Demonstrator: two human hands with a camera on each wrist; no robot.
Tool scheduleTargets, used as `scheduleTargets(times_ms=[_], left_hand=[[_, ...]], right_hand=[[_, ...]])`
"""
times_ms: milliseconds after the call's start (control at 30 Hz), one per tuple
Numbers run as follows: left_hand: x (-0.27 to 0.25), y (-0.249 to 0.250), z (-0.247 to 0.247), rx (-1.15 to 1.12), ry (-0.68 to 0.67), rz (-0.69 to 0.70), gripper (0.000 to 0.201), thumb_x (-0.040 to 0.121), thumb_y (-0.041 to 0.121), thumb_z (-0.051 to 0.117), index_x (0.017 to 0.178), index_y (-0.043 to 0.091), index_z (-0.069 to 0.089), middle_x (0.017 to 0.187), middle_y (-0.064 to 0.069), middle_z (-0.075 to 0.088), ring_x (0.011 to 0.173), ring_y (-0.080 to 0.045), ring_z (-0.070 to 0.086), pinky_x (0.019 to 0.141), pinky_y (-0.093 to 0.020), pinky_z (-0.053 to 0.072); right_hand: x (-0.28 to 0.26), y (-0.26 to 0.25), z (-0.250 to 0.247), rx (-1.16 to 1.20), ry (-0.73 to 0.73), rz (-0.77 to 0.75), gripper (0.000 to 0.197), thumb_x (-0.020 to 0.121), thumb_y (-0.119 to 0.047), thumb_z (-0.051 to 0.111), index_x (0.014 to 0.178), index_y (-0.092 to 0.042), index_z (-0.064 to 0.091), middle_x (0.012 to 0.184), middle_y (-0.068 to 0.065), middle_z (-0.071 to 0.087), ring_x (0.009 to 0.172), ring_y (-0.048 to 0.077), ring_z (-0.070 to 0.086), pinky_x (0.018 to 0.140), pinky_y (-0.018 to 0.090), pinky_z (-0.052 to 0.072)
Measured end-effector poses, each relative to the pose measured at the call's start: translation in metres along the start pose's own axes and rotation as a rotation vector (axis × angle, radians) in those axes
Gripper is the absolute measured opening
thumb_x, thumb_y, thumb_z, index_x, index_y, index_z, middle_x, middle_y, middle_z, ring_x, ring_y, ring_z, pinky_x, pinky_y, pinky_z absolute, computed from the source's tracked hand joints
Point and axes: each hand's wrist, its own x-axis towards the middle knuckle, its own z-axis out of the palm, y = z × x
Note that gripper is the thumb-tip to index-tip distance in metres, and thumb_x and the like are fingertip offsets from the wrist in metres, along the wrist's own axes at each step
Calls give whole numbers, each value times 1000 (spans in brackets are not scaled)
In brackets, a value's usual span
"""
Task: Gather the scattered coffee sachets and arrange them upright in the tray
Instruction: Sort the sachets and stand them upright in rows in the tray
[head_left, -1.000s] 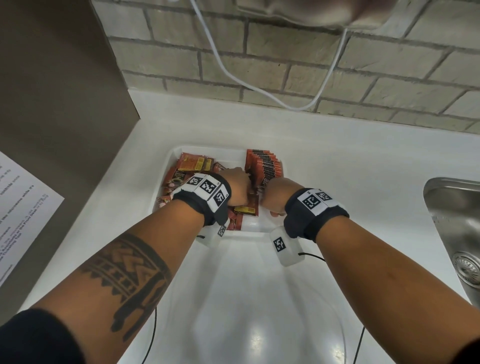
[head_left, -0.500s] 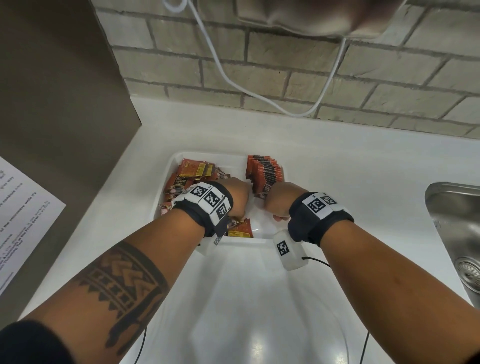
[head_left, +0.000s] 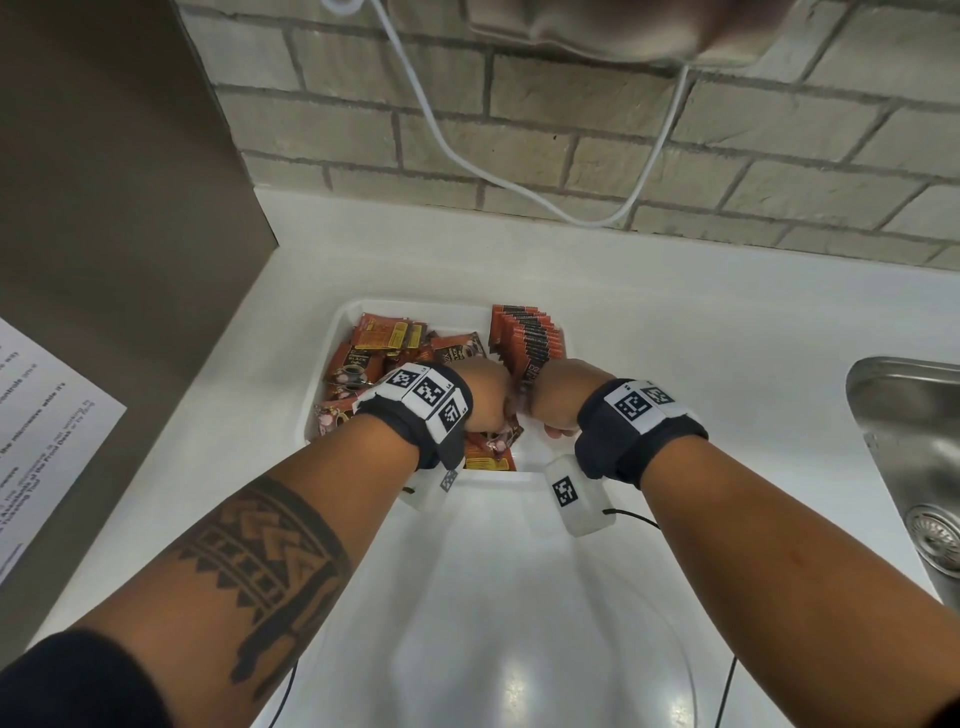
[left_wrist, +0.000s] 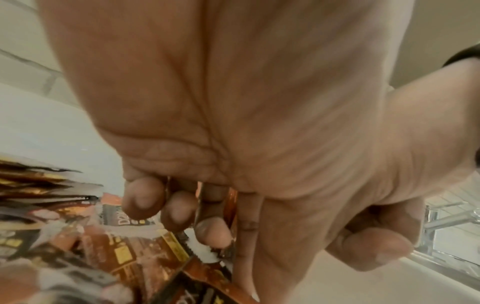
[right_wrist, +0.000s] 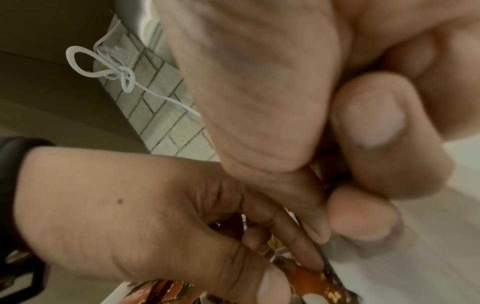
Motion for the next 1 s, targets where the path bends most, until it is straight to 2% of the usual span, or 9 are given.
scheduleTargets(times_ms=[200,333,433,500,567,700,767,933,1000], left_hand=[[2,-8,1,-2,9,-15,33,98,35,56,120,16,70,116,-3,69,103,-22,65,96,-37,54],[-3,-9,0,-54,25,-11,33,97,33,59,123,16,69,118,-3,69,105,-23,64,98,-38,52],[-5,-9,0,-57,29,5,34,98,33,57,124,16,68,118,-2,68,106,-24,63,97,-38,52],[-6,-8,-1,-49,34,13,33,98,33,56,123,15,69,115,-3,69,102,-23,64,93,-36,53],[-6,-8,0,-57,39,13,32,98,33,57,122,15,70,115,-2,69,101,-23,64,92,-35,53],[-9,-9,2,-118,42,-11,33,93,32,65,121,16,71,118,-2,70,106,-23,64,97,-37,52],[-11,-9,2,-142,52,-17,33,92,29,68,121,15,71,118,-2,70,106,-22,64,95,-35,52],[-16,-13,2,-173,42,-26,30,88,26,74,116,16,73,114,-1,71,103,-23,65,94,-36,53],[-17,-13,2,-159,32,-37,31,87,28,75,115,14,73,112,-3,71,101,-23,65,90,-35,53]], right_hand=[[-2,-2,-1,-129,-20,-25,30,86,-10,66,59,-15,52,66,-1,54,60,15,48,74,31,45],[-2,-2,-1,-68,6,-20,33,93,-11,56,60,-13,51,64,1,52,60,16,47,75,31,44],[-1,-2,-1,-58,11,-32,36,97,-12,52,61,-13,46,65,2,49,72,22,52,78,31,43],[-2,-5,-1,-79,-3,-41,33,95,-15,57,64,-13,47,66,1,49,80,24,53,82,31,46],[-2,-4,1,-142,-21,-70,32,91,-16,65,65,-16,48,65,-1,50,76,22,54,83,31,50],[-2,0,6,-38,1,-56,17,91,-21,67,76,-14,64,68,-1,60,72,19,60,67,26,48],[-4,1,9,76,2,-25,11,91,-22,67,87,-12,68,74,0,64,72,18,61,69,27,52],[-2,-1,17,164,-56,-12,14,93,-16,62,82,-8,67,78,5,69,64,18,57,66,25,48],[-4,-1,18,131,-54,-26,25,94,-17,60,70,-12,61,67,0,62,57,13,52,57,21,43]])
